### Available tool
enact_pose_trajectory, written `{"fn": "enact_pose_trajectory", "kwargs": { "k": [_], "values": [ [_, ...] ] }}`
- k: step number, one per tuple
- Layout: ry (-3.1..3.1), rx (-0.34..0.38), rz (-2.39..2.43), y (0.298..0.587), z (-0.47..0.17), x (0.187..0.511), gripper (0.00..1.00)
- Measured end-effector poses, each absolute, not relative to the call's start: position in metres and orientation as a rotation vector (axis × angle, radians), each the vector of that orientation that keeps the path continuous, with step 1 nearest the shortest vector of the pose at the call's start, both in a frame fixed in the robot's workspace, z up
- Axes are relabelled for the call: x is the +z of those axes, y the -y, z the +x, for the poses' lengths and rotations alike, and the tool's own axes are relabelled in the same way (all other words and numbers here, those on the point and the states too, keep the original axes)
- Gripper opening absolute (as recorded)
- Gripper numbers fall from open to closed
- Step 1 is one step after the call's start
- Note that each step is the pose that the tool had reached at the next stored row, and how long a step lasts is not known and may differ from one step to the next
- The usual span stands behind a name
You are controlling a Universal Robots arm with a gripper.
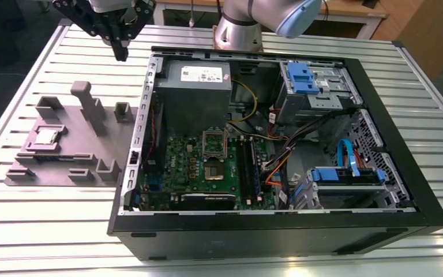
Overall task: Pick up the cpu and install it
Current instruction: 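Reach for the cpu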
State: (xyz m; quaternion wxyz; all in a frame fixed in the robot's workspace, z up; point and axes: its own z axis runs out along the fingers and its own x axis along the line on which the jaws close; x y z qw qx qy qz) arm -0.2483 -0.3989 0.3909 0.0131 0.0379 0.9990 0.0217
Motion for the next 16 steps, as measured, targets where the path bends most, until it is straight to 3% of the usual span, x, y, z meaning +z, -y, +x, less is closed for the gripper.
{"fn": "enact_pose_trajectory", "kwargs": {
  "k": [16],
  "values": [
    [-3.113,0.068,0.118,0.399,-0.254,0.3908,0.1]
  ]
}}
